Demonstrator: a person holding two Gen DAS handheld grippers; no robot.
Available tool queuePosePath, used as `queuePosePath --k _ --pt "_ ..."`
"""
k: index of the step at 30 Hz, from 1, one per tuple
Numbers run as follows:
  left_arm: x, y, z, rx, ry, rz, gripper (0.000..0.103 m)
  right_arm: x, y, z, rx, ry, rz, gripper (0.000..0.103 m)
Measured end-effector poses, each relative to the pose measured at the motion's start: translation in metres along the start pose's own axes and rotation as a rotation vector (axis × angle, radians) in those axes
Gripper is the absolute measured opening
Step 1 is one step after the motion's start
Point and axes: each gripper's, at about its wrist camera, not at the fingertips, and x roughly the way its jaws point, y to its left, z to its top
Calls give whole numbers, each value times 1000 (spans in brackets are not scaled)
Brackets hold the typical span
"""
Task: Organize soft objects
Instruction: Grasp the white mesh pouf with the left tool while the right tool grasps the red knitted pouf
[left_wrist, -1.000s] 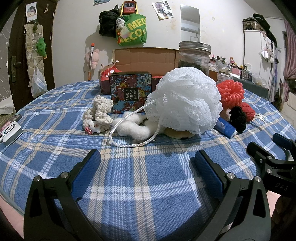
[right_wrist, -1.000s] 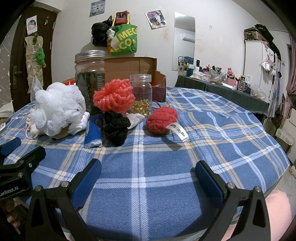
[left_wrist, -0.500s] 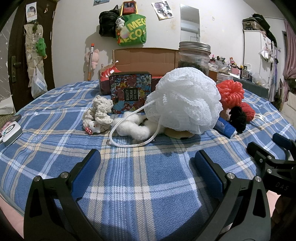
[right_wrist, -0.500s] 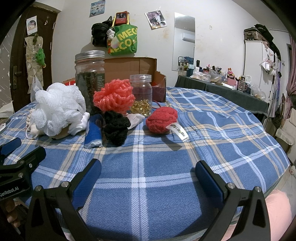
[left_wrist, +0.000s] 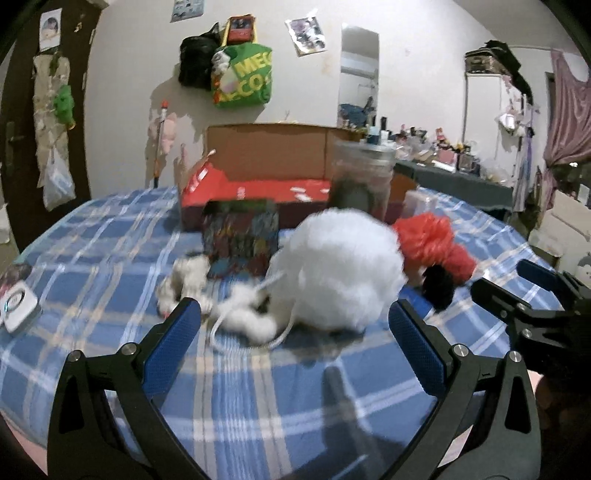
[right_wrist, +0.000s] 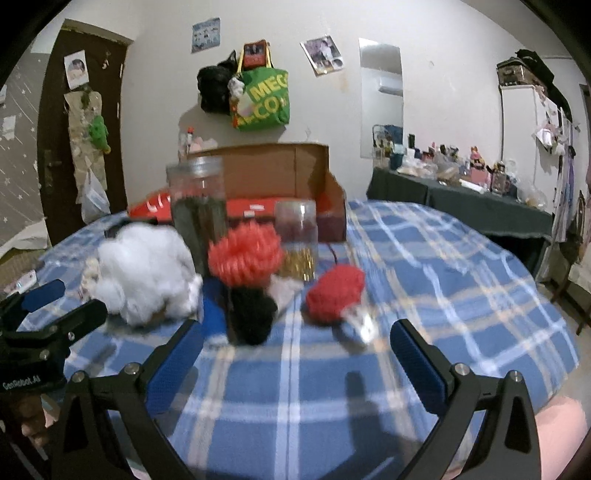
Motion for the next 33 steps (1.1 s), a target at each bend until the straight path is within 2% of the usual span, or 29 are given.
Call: queuePosePath --k 4,7,13,16,21,22,23,24,25,26,28,30,33 --pt "4 -3 15 10 4 -34 103 1 0 18 -9 -31 10 103" --pt "10 -6 25 29 14 -60 103 8 -2 31 -10 -20 30 103" --pt "26 -10 40 56 58 -113 103 28 -7 54 2 18 124 103" --pt "35 -12 44 71 83 -116 103 40 -8 60 9 44 176 102" --pt "48 -19 44 106 117 -131 102 55 -3 64 -17 79 220 83" --pt "50 -21 43 114 121 -139 95 58 -1 64 -24 87 227 80" --pt "50 -22 41 121 127 -151 88 61 1 64 -31 96 236 70" --pt "54 -25 39 131 146 -166 73 65 3 64 -38 109 246 55" --pt "57 -25 38 131 165 -178 64 66 4 63 -39 114 252 45" --pt "57 -26 38 124 174 -188 62 69 5 61 -37 124 273 38" --pt "54 -24 38 107 163 -201 54 71 5 60 -26 145 315 34" --pt "52 -22 39 112 161 -205 51 69 5 56 -12 147 349 32" --pt "47 -20 40 109 160 -208 48 57 9 54 -32 116 331 31"
